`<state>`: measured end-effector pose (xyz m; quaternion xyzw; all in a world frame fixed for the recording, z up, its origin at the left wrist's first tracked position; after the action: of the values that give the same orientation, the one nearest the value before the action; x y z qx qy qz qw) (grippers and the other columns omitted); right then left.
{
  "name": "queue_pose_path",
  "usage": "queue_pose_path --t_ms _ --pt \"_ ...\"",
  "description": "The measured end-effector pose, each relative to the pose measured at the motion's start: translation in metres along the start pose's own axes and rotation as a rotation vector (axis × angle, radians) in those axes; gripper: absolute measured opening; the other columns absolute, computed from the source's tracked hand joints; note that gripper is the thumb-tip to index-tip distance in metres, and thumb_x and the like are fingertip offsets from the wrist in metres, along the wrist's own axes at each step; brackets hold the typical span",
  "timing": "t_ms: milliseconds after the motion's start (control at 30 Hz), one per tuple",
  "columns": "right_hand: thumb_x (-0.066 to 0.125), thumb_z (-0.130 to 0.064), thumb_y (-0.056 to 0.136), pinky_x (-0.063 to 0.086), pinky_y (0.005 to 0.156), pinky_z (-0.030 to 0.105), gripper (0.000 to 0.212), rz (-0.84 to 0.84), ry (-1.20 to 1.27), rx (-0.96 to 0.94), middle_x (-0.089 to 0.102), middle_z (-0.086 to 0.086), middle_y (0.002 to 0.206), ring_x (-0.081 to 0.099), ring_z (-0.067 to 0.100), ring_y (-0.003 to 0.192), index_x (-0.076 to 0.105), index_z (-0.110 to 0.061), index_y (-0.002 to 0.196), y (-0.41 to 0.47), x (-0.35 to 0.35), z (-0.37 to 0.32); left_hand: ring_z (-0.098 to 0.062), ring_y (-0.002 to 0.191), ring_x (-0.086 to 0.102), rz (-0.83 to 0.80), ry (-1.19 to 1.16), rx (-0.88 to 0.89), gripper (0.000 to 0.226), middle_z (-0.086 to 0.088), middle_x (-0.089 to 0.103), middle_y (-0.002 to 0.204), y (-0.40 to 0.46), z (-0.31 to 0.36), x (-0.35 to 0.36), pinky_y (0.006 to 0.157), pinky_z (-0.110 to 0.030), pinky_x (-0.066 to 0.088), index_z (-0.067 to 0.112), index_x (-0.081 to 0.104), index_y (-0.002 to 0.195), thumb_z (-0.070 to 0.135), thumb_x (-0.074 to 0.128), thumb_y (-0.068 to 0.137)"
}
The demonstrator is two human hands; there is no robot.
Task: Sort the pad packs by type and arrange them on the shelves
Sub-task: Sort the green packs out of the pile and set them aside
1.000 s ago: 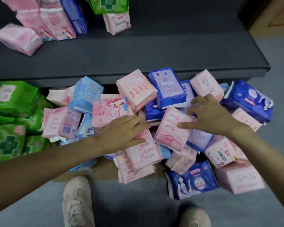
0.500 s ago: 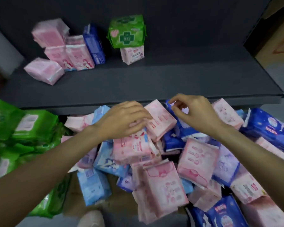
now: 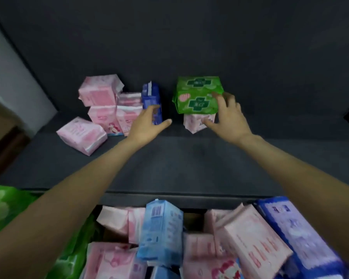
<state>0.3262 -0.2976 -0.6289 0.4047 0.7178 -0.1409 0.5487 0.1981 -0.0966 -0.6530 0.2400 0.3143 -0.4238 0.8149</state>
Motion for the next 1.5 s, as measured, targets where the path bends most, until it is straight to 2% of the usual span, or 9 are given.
queue_pose_path --t_ms 233,433,533,633,867,1100,1200,1333,1500 --pt "0.041 -0.041 0.098 0.039 0.097 0.041 0.053 0.095 0.285 0.341 0.043 0.015 0.140 0.046 0.036 0.122 0.028 -0.021 0.145 0.083 0.010 0.021 -0.021 0.133 0.041 -0.045 -0.497 -0.230 0.073 -0.002 0.039 0.149 0.087 0.038 0.037 0.108 -0.033 0.035 0.023 0.020 0.151 0.047 0.054 0.092" --pt "0.053 -0.050 0.077 0.051 0.088 0.046 0.026 0.226 0.658 0.345 0.060 0.007 0.108 0.061 0.024 0.098 0.055 -0.031 0.094 0.074 0.017 0.021 -0.015 0.113 0.055 -0.090 -0.624 -0.216 0.061 0.001 0.058 0.123 0.069 0.037 0.052 0.093 -0.028 0.043 0.014 0.041 0.134 0.044 0.064 0.086" --pt "0.063 -0.043 0.085 0.059 0.073 0.043 0.031 0.287 0.882 0.342 0.054 -0.006 0.094 0.062 0.016 0.092 0.049 -0.021 0.102 0.053 -0.001 0.017 -0.011 0.105 0.055 0.037 -0.754 -0.256 0.040 0.004 0.056 0.110 0.025 0.027 0.038 0.093 -0.030 0.046 0.013 0.044 0.116 0.038 0.061 0.091" --pt "0.064 -0.035 0.089 0.060 0.062 0.033 0.047 0.130 0.934 0.300 0.055 -0.003 0.099 0.065 0.012 0.088 0.048 -0.011 0.126 0.015 -0.001 -0.002 -0.018 0.104 0.060 0.173 -0.932 -0.314 0.030 -0.005 0.060 0.118 -0.030 0.015 0.015 0.082 -0.029 0.050 0.014 0.045 0.108 0.033 0.060 0.092" --pt "0.067 -0.019 0.087 0.059 0.056 0.027 0.018 -0.108 0.995 0.198 0.057 -0.003 0.097 0.062 0.015 0.085 0.054 -0.017 0.100 -0.108 0.022 -0.085 0.000 0.086 0.063 0.260 -0.790 -0.299 0.006 0.013 0.068 0.089 -0.170 0.005 -0.055 0.078 -0.016 0.050 0.026 0.063 0.094 0.030 0.063 0.090" --pt "0.074 -0.026 0.080 0.056 0.073 0.049 0.027 -0.439 0.965 0.019 0.062 -0.011 0.097 0.066 0.018 0.088 0.050 -0.037 0.086 -0.191 0.040 -0.185 0.003 0.080 0.060 0.381 -0.491 -0.477 0.053 0.004 0.061 0.092 -0.328 -0.042 -0.122 0.070 -0.017 0.049 0.012 0.046 0.103 0.033 0.083 0.071" --pt "0.073 -0.022 0.081 0.057 0.064 0.039 0.039 -0.574 0.983 -0.062 0.063 0.000 0.104 0.063 0.006 0.073 0.045 -0.036 0.105 -0.218 0.051 -0.224 -0.008 0.090 0.062 0.430 -0.470 -0.557 0.068 0.002 0.062 0.101 -0.382 -0.065 -0.152 0.073 -0.024 0.052 0.018 0.051 0.106 0.051 0.081 0.054" --pt "0.069 -0.020 0.084 0.058 0.058 0.033 0.067 -0.990 1.120 -0.016 0.063 0.006 0.097 0.069 0.015 0.073 0.029 -0.037 0.136 -0.260 0.071 -0.272 -0.009 0.090 0.064 0.507 -0.495 -0.638 0.054 0.008 0.067 0.099 -0.444 -0.099 -0.190 0.076 -0.023 0.049 0.030 0.060 0.107 0.048 0.065 0.056" --pt "0.071 -0.030 0.083 0.058 0.069 0.048 0.043 -1.197 0.821 -0.226 0.069 0.003 0.083 0.071 0.026 0.074 0.052 -0.021 0.121 -0.315 0.113 -0.315 -0.011 0.088 0.063 0.503 -0.453 -0.741 0.047 0.006 0.069 0.093 -0.519 -0.138 -0.197 0.074 -0.024 0.048 0.027 0.068 0.097 0.046 0.063 0.055"
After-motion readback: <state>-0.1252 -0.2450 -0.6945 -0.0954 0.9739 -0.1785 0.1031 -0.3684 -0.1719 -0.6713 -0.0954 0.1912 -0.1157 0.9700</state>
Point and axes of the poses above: each hand's wrist, its own y-axis towards the middle knuckle, its own x-axis out of the palm, z = x × y, the point moved 2 cm from there along y, towards the middle knuckle
